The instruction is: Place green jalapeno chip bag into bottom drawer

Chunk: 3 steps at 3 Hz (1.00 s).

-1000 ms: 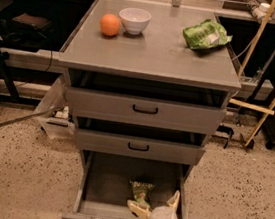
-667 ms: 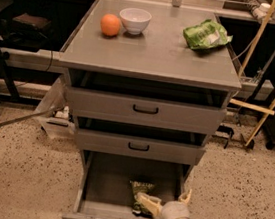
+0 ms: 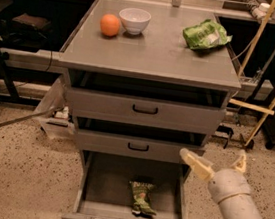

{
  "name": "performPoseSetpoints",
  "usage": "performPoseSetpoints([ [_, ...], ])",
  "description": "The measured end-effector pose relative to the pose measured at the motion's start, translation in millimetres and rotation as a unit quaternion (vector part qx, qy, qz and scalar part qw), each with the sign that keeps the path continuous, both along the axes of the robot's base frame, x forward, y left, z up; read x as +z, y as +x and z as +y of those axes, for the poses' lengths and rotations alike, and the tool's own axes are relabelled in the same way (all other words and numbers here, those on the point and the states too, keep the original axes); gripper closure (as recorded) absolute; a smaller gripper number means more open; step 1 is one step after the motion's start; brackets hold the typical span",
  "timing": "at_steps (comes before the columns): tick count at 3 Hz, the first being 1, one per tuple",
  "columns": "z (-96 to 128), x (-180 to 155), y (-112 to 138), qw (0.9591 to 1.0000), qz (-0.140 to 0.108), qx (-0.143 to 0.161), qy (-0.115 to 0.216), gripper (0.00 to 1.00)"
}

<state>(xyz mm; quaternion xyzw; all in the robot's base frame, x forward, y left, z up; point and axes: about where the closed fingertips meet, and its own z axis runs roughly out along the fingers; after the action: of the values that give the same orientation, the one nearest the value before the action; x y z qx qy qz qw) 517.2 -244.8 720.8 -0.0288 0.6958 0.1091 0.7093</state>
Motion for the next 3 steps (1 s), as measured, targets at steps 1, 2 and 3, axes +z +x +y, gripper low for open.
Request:
performPoseSetpoints([
  [1, -62.0, 70.9, -31.9, 0.9947, -0.072, -0.014, 0.073, 0.0],
  [2, -139.4, 173.0, -98.1, 0.9815, -0.145, -0.034, 0.12, 0.0],
  [3, -162.3, 216.4, -139.0, 0.9786, -0.173, -0.042, 0.103, 0.0],
])
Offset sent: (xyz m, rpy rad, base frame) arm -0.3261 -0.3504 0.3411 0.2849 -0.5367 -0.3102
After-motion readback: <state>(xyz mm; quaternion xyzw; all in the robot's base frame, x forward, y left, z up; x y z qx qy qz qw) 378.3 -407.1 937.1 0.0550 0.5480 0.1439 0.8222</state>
